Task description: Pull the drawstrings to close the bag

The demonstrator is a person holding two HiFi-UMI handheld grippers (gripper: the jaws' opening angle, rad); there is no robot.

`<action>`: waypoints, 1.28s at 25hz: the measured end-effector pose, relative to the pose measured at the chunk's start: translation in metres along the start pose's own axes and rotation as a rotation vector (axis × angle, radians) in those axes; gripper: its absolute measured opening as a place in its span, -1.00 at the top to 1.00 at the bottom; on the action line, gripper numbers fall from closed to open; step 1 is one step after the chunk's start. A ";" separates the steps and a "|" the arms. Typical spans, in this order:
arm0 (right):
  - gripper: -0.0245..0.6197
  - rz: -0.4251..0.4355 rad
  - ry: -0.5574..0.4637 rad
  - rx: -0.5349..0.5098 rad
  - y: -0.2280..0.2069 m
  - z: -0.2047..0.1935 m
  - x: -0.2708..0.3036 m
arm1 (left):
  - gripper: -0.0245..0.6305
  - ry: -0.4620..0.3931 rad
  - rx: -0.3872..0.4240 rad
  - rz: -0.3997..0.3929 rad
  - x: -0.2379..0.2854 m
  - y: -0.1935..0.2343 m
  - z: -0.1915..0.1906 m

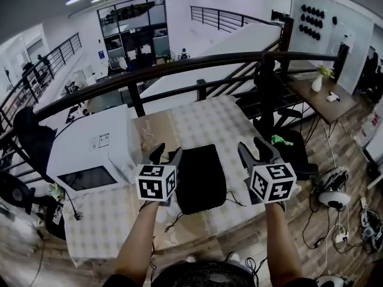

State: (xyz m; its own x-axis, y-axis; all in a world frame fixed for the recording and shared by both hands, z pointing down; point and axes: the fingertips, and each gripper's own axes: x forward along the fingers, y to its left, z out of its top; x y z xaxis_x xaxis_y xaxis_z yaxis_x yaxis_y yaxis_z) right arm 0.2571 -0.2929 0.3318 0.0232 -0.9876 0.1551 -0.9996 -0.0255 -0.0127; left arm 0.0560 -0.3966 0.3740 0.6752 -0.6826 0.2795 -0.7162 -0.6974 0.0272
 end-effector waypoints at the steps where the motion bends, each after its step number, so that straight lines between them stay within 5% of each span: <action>1: 0.32 0.023 -0.001 -0.003 -0.002 0.001 0.004 | 0.24 -0.001 -0.007 0.022 -0.001 0.000 0.000; 19: 0.32 0.362 0.006 -0.054 -0.005 -0.010 0.036 | 0.24 -0.020 -0.084 0.382 -0.065 0.005 -0.021; 32: 0.32 0.483 0.062 -0.092 0.009 -0.041 0.033 | 0.24 0.007 -0.088 0.456 -0.097 0.004 -0.046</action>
State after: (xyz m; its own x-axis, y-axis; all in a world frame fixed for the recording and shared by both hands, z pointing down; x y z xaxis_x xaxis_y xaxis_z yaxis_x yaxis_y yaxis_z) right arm 0.2482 -0.3191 0.3775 -0.4416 -0.8719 0.2117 -0.8931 0.4497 -0.0112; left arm -0.0210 -0.3230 0.3913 0.2864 -0.9137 0.2883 -0.9523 -0.3045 -0.0189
